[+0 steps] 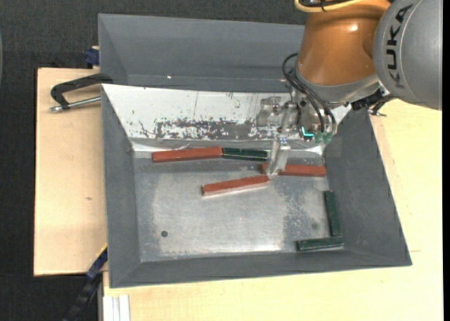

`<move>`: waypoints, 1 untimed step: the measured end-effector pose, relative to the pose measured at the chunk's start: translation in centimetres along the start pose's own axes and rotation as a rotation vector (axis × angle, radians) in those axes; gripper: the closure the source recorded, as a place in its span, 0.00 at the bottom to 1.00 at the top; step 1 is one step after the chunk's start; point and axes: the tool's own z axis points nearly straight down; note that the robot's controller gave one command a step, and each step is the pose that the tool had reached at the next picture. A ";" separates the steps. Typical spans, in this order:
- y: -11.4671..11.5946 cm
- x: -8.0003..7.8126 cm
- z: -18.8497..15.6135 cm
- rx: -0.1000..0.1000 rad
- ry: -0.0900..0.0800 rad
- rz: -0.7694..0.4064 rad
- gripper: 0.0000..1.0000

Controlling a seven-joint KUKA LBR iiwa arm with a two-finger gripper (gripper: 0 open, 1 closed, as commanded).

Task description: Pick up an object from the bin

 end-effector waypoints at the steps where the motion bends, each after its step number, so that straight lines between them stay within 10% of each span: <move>1: 0.0 -0.1 -0.3 0.000 -0.005 0.000 0.00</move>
Offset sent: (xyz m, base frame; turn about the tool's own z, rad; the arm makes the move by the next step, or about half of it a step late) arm -0.0039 0.0420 0.0294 0.1639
